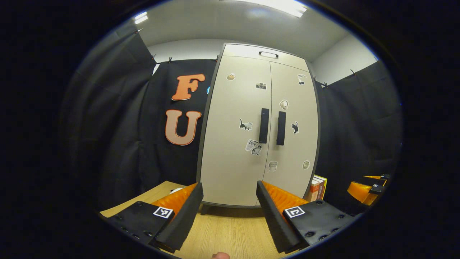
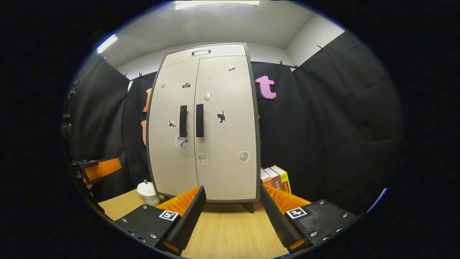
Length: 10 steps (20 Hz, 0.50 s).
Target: Grab one shoe with the right hand and put it into the shoe cabinet, grab the other shoe with the left hand and put it into the shoe cabinet; then close the right door with the right hand and the left door with the left hand.
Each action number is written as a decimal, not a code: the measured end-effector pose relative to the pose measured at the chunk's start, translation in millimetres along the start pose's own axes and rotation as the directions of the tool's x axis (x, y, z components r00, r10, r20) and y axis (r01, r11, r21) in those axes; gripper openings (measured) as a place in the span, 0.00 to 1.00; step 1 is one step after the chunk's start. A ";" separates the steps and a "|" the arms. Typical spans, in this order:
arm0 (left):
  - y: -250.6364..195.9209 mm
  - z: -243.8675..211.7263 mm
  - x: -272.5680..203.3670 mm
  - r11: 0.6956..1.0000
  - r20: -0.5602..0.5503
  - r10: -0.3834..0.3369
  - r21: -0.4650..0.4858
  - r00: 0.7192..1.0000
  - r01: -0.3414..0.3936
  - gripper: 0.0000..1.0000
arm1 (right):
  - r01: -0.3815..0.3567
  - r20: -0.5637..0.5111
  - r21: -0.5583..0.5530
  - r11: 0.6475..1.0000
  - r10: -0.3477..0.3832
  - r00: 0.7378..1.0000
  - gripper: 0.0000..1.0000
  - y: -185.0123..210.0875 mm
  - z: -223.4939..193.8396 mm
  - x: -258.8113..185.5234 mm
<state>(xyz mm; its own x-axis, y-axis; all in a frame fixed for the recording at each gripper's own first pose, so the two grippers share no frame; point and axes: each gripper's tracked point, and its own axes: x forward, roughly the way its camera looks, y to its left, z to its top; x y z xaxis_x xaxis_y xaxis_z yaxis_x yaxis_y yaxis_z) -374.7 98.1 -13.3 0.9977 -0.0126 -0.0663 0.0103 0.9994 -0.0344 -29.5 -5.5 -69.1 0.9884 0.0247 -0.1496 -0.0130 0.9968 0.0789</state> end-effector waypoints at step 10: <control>-2.5 -0.8 0.8 1.000 -0.004 -0.010 0.005 1.000 0.010 0.97 | 0.000 0.007 0.007 1.000 0.000 1.000 0.93 -0.1 1.7 0.6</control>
<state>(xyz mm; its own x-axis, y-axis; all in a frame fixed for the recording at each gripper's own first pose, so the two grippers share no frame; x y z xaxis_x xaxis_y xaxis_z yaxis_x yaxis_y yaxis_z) -374.0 95.6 -14.0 0.9973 -0.0230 -0.0703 0.0209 0.9993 -0.0299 -28.7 -5.7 -67.6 0.9895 0.0238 -0.1423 -0.0117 0.9963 0.0857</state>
